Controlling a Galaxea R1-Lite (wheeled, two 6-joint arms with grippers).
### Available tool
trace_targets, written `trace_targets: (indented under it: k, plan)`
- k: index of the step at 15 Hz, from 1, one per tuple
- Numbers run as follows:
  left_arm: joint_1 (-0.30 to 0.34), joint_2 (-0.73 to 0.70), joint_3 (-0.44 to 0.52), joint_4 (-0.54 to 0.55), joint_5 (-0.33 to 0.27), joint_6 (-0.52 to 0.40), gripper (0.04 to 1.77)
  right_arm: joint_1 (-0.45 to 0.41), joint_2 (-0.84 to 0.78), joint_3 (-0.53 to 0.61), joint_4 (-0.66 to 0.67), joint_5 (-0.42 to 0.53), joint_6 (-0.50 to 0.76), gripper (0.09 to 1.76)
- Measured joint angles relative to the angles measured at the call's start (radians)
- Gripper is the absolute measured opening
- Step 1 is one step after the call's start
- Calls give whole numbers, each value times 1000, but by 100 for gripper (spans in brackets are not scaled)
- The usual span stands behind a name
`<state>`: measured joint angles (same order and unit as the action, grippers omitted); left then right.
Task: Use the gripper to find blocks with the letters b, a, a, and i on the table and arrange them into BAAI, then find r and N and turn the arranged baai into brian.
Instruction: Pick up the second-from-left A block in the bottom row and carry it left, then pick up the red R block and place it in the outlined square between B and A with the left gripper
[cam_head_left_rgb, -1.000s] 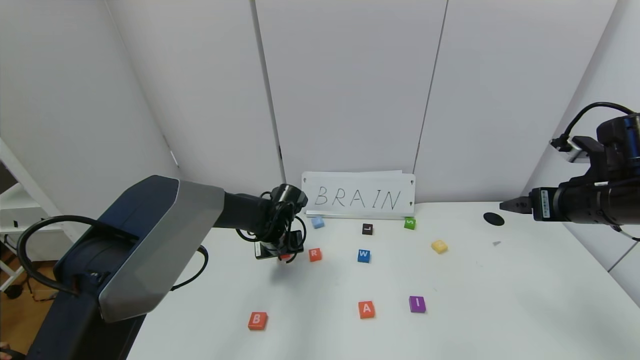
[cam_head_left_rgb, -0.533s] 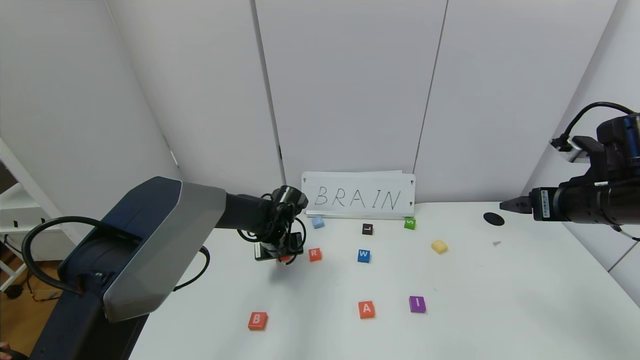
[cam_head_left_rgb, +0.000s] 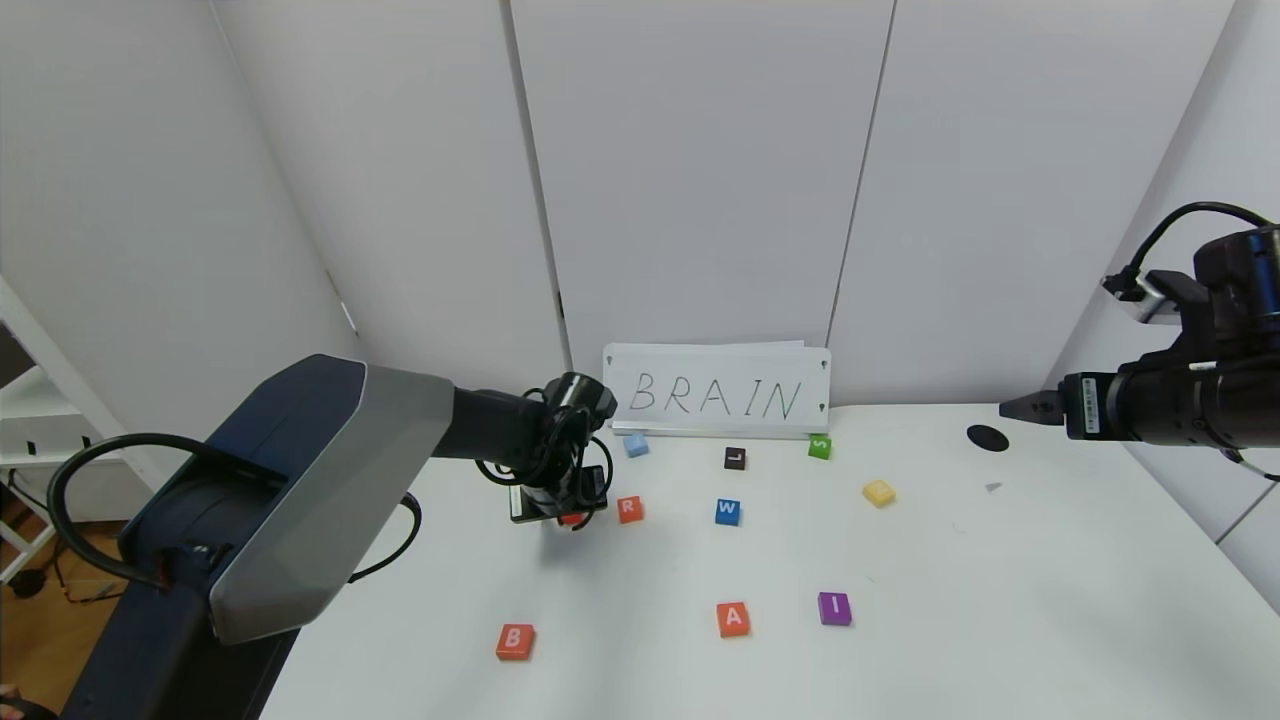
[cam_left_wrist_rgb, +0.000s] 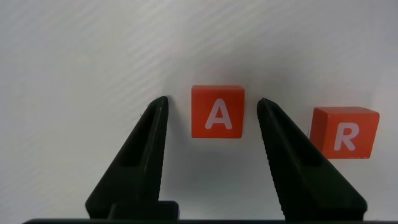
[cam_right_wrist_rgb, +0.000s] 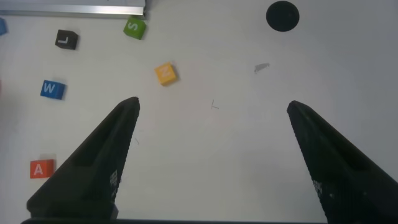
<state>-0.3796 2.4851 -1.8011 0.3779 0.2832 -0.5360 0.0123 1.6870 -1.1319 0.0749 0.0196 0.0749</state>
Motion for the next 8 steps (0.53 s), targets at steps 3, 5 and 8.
trace_targets:
  k: [3, 5, 8]
  plan:
    - [1, -4, 0, 0, 0, 0, 130, 0, 1, 0, 0, 0, 1, 171]
    - [1, -12, 1, 2, 0, -2, 139, -1, 1, -2, 0, 0, 1, 171]
    - [2, -37, 2, 17, 1, -2, 149, 0, 1, -3, 0, 0, 1, 171]
